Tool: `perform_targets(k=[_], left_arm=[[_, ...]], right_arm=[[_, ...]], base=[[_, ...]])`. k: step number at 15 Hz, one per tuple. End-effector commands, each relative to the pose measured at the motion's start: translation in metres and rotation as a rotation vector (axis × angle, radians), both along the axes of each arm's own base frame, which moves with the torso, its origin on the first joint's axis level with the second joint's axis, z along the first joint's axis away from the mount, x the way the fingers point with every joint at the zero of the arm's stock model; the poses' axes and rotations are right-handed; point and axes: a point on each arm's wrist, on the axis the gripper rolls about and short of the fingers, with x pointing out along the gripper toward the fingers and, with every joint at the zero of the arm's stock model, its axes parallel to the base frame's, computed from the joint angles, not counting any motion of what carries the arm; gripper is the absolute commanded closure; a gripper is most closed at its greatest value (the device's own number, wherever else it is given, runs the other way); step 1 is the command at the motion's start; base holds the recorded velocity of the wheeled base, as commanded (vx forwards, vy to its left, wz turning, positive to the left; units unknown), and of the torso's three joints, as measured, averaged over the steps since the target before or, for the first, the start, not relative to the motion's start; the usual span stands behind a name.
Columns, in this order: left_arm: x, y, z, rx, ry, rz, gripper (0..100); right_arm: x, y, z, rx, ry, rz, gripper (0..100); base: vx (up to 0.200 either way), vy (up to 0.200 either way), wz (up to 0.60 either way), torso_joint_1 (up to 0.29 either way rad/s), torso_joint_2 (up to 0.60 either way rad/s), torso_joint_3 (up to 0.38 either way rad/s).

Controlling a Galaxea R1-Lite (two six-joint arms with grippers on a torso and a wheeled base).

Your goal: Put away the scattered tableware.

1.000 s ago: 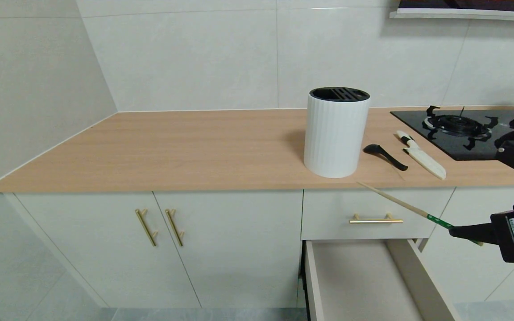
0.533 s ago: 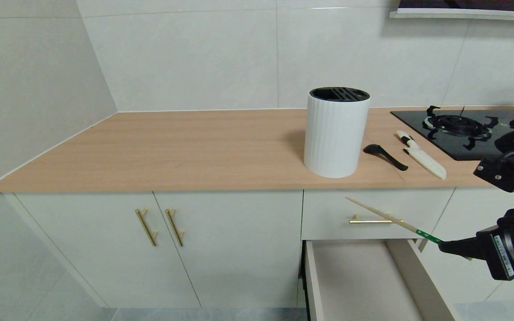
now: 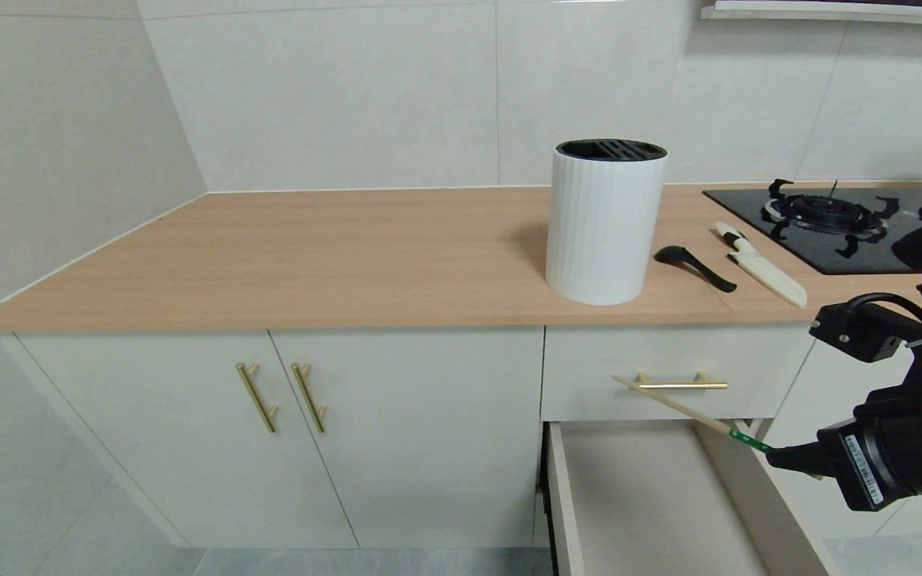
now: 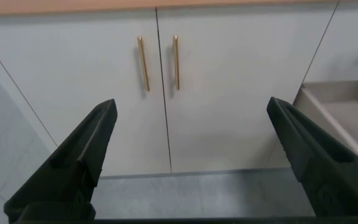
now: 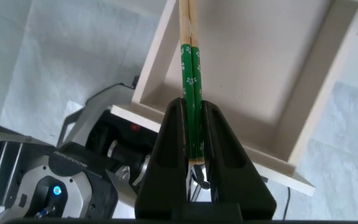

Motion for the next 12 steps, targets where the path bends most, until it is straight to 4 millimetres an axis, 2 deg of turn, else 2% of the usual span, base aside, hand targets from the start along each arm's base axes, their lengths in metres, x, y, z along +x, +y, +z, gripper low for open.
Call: perform_targets(k=[1,12], left_arm=[[0.000,0.000,0.000,0.000,0.002,-0.002,0],[0.000,0.000,0.000,0.000,0.002,0.000,0]], right_arm=[[0.001,0.002,-0.002,-0.004,0.013,0.005,100],[0.009,0.007,-0.014,-0.035,0.058,0.005,100]], base=[[0.000,0.000,0.00,-0.178,0.47,0.276],[0.000,0.000,0.00,-0.154,0.46,0.306]])
